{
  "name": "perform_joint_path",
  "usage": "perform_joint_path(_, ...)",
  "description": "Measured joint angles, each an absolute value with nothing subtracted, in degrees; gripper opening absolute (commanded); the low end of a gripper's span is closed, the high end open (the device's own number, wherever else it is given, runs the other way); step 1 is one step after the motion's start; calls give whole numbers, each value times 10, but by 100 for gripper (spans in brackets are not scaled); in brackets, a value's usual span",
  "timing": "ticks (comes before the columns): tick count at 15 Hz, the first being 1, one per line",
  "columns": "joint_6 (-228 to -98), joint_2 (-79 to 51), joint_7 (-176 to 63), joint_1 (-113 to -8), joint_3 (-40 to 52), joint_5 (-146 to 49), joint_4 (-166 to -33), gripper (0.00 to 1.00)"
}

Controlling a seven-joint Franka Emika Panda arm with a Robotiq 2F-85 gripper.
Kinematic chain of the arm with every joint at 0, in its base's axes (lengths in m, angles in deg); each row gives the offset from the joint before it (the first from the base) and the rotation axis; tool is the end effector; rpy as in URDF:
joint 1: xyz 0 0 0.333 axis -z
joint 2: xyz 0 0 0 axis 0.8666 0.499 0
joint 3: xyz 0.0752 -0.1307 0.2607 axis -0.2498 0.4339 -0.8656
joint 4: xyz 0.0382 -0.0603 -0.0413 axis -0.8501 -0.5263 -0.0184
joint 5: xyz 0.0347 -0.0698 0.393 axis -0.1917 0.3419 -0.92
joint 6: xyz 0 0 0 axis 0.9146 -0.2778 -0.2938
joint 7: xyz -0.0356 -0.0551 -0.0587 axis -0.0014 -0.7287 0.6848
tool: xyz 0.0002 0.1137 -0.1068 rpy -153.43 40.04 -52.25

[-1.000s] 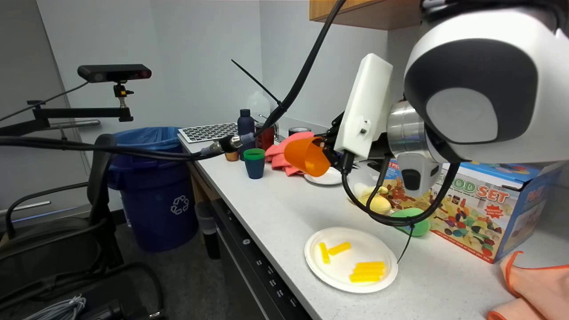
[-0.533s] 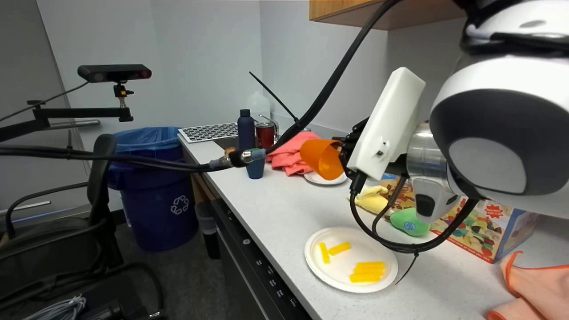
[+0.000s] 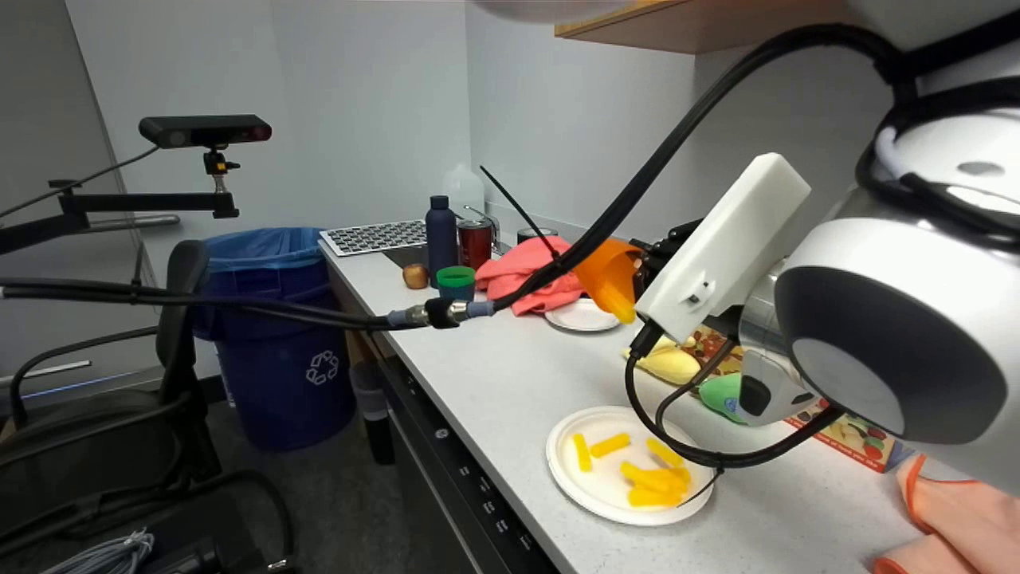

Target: Transfer the chips onto the plate from the orange cup.

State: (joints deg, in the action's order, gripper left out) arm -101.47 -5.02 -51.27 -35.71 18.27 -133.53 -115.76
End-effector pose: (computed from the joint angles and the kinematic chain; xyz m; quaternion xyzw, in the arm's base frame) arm 0.5378 -0.2163 0.3036 -0.5945 0.3874 0.1415 0.6903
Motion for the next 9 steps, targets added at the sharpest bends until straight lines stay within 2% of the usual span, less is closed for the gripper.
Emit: perform_joint_path(9,-1017,-41,-592,-359,184,-1356,-1156,1)
